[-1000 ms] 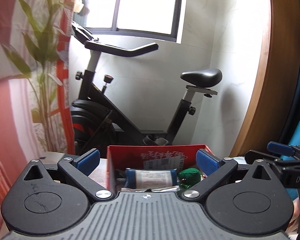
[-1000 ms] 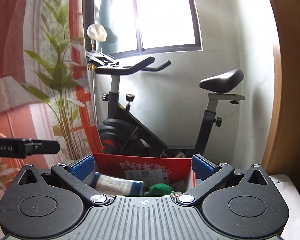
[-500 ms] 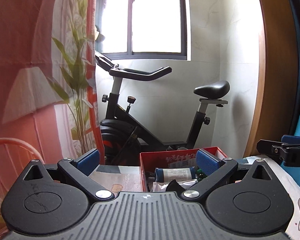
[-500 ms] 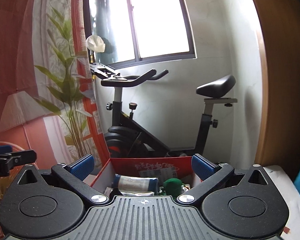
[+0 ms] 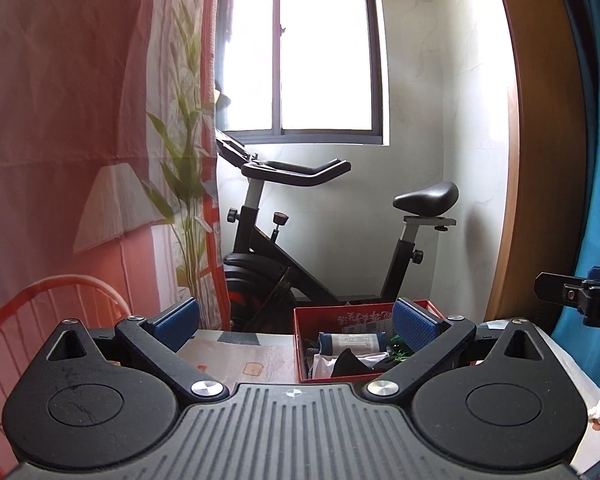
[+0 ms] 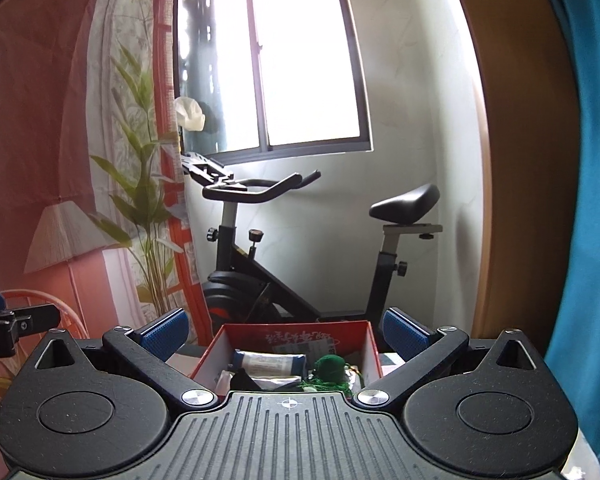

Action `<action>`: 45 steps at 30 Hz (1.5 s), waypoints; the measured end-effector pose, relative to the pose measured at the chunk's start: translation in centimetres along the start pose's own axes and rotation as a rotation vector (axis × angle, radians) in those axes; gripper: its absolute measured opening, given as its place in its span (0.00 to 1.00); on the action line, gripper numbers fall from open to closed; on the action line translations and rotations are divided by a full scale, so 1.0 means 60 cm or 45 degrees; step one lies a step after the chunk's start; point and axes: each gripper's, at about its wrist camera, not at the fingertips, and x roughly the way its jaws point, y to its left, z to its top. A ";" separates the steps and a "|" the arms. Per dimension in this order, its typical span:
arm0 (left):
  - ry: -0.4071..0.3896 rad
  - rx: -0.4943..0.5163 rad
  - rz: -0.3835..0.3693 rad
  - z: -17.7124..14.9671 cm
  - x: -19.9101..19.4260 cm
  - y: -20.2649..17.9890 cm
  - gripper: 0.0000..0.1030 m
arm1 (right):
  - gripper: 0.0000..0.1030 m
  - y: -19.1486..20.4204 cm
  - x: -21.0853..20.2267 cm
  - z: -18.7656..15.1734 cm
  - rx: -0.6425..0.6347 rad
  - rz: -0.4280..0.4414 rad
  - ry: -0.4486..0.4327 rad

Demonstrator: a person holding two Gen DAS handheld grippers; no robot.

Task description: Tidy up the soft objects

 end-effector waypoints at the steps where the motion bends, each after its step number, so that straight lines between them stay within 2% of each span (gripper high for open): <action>1: -0.003 -0.003 0.005 -0.001 -0.008 0.000 1.00 | 1.00 0.003 -0.012 -0.001 -0.001 -0.006 -0.002; 6: -0.007 -0.014 0.004 -0.004 -0.033 -0.004 1.00 | 1.00 0.005 -0.061 -0.011 0.007 -0.002 0.009; 12: -0.009 0.001 0.017 -0.009 -0.047 -0.010 1.00 | 1.00 -0.003 -0.090 -0.015 0.017 -0.031 -0.008; 30: 0.011 -0.036 0.079 -0.017 -0.056 0.001 1.00 | 1.00 0.000 -0.088 -0.011 0.008 -0.030 -0.002; 45: 0.013 -0.043 0.081 -0.015 -0.060 -0.002 1.00 | 1.00 -0.001 -0.083 -0.014 -0.004 -0.027 0.000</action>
